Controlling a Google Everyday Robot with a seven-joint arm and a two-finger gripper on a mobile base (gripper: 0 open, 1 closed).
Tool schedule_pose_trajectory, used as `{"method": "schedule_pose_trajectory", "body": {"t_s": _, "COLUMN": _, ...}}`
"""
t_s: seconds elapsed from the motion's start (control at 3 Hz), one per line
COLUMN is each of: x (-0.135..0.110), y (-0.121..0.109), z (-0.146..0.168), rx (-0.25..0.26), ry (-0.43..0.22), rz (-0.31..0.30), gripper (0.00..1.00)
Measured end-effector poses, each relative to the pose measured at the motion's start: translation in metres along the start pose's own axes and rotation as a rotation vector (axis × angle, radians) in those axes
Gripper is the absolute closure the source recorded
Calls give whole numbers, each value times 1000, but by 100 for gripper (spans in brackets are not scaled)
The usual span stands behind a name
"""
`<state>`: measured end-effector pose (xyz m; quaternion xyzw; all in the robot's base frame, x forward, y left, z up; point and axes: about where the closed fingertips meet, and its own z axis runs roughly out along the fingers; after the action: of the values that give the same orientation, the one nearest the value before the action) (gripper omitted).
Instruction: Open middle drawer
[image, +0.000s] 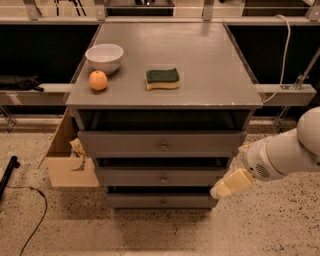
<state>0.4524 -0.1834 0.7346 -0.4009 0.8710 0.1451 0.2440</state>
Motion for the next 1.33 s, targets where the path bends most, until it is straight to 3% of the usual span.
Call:
{"method": "schedule_pose_trajectory", "body": {"t_s": 0.33, "x": -6, "y": -9, "z": 11, "rx": -50, "ry": 89, "rz": -151, "gripper": 0}}
{"method": "schedule_pose_trajectory", "body": {"t_s": 0.67, "x": -7, "y": -17, "z": 19, "rx": -34, "ry": 166, "rz": -252, "gripper": 0}}
{"method": "schedule_pose_trajectory", "body": {"t_s": 1.0, "x": -7, "y": -20, "z": 21, "rx": -26, "ry": 183, "rz": -274, "gripper": 0}}
{"method": "schedule_pose_trajectory", "body": {"t_s": 1.33, "x": -6, "y": -9, "z": 30, "rx": -47, "ry": 158, "rz": -230, "gripper": 0}}
